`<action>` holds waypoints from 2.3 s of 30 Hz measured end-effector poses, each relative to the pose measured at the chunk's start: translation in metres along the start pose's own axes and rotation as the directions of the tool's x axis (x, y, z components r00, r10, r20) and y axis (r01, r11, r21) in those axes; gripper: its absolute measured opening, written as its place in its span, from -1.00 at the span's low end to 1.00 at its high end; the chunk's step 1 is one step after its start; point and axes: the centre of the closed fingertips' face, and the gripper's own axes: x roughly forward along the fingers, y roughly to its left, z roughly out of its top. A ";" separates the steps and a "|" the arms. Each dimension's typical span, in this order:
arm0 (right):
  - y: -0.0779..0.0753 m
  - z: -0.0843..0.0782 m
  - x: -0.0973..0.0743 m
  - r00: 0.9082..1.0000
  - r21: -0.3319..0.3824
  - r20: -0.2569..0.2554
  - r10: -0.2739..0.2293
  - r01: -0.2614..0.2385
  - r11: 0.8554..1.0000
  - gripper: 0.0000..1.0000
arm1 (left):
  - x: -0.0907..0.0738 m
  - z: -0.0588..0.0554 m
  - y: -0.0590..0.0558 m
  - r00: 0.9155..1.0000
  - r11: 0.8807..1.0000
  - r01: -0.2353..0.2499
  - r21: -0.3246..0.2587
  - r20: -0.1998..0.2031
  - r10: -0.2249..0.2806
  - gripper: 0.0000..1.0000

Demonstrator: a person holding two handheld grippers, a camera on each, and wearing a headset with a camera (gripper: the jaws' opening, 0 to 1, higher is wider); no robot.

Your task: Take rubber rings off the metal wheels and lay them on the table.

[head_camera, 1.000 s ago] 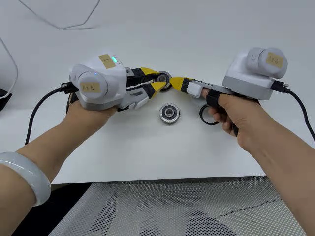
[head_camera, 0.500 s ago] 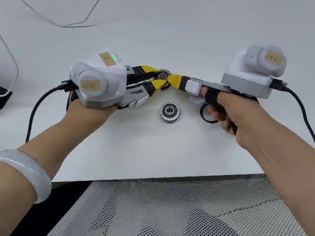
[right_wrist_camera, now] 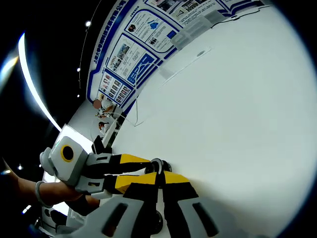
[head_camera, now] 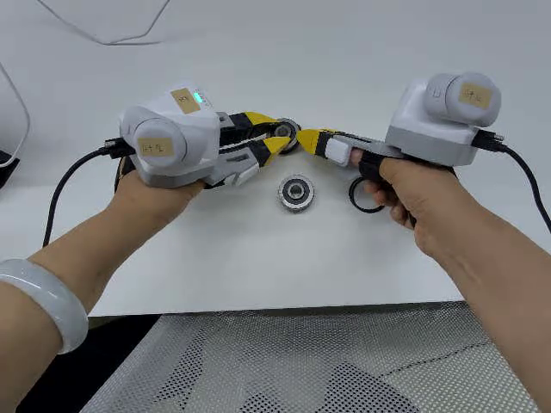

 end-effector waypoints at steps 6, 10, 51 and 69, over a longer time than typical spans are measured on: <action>0.000 0.002 -0.001 1.000 0.001 0.011 -0.007 0.007 1.000 -0.94 | 0.000 0.001 -0.001 1.000 1.000 0.000 0.000 -0.001 0.000 -0.74; 0.001 0.002 -0.001 1.000 -0.020 0.013 -0.017 0.017 1.000 -0.96 | 0.000 0.000 -0.001 1.000 1.000 0.001 0.000 -0.001 -0.001 -0.74; 0.026 0.002 -0.002 0.997 -0.009 0.025 0.076 -0.076 0.997 -0.98 | 0.000 -0.001 0.000 1.000 1.000 0.014 -0.001 -0.005 -0.014 -0.72; 0.028 0.004 -0.005 0.996 0.030 0.039 0.076 -0.077 0.997 -0.98 | -0.020 -0.004 -0.003 1.000 1.000 -0.002 -0.003 0.001 0.002 -0.33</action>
